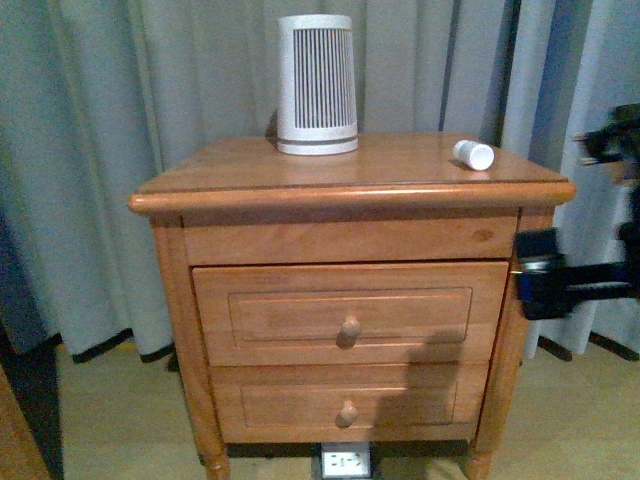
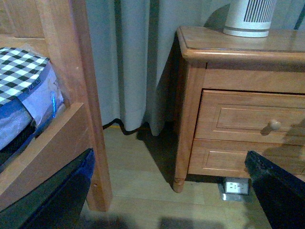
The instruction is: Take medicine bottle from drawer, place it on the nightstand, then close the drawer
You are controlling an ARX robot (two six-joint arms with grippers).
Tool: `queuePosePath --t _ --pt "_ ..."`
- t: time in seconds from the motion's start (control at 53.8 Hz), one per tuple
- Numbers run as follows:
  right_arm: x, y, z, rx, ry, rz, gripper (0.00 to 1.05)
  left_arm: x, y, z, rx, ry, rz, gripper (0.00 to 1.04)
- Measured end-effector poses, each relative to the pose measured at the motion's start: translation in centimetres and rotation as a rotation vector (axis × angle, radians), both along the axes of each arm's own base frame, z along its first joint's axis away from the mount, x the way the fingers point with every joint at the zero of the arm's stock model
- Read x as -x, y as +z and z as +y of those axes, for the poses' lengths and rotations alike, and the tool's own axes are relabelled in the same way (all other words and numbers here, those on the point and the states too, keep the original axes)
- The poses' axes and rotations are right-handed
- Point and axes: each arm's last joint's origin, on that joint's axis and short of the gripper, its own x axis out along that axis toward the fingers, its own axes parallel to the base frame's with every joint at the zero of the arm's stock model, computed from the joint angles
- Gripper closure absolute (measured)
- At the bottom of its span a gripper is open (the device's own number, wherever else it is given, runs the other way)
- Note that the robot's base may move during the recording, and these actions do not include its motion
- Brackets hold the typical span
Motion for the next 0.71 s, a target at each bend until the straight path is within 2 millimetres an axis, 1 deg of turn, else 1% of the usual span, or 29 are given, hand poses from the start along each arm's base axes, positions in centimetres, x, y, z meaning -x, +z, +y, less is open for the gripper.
queuePosePath --t 0.019,0.037,0.093,0.112,0.167,0.186,0.204,0.26,0.279,0.335,0.446,0.52,0.576,0.669,0.706 --pt "0.9 0.4 -0.6 0.001 -0.011 -0.004 0.07 0.0 0.0 0.0 0.000 0.000 0.000 0.07" --pt "1.3 0.6 -1.0 0.002 -0.014 -0.004 0.07 0.0 0.0 0.0 0.000 0.000 0.000 0.07" --pt "4.1 1.8 -2.8 0.014 -0.048 -0.021 0.07 0.0 0.0 0.0 0.000 0.000 0.000 0.07" --pt "4.5 2.0 -3.1 0.016 -0.057 -0.024 0.07 0.0 0.0 0.0 0.000 0.000 0.000 0.07" --pt "7.3 3.1 -4.6 0.022 -0.087 -0.049 0.07 0.0 0.0 0.0 0.000 0.000 0.000 0.07" --pt "7.8 3.3 -4.8 0.022 -0.093 -0.053 0.07 0.0 0.0 0.0 0.000 0.000 0.000 0.07" --pt "8.7 3.6 -5.1 0.021 -0.102 -0.063 0.07 0.0 0.0 0.0 0.000 0.000 0.000 0.07" --pt "11.5 4.5 -5.8 0.010 -0.102 -0.088 0.07 0.0 0.0 0.0 0.000 0.000 0.000 0.07" --pt "11.9 4.6 -5.9 0.009 -0.101 -0.092 0.07 0.0 0.0 0.0 0.000 0.000 0.000 0.07" --pt "14.5 5.2 -6.2 0.000 -0.100 -0.118 0.07 0.0 0.0 0.0 0.000 0.000 0.000 0.07" --pt "19.0 5.7 -6.5 -0.012 -0.103 -0.193 0.07 0.0 0.0 0.0 0.000 0.000 0.000 0.07" --pt "21.0 5.5 -6.7 -0.029 -0.132 -0.223 0.07 0.0 0.0 0.0 0.000 0.000 0.000 0.07" --pt "22.0 4.8 -6.5 -0.037 -0.144 -0.250 0.07 0.0 0.0 0.0 0.000 0.000 0.000 0.07" --pt "22.3 3.3 -6.2 -0.041 -0.145 -0.272 0.07 0.0 0.0 0.0 0.000 0.000 0.000 0.07" --pt "22.4 2.0 -6.0 -0.046 -0.140 -0.253 0.07 0.0 0.0 0.0 0.000 0.000 0.000 0.07"
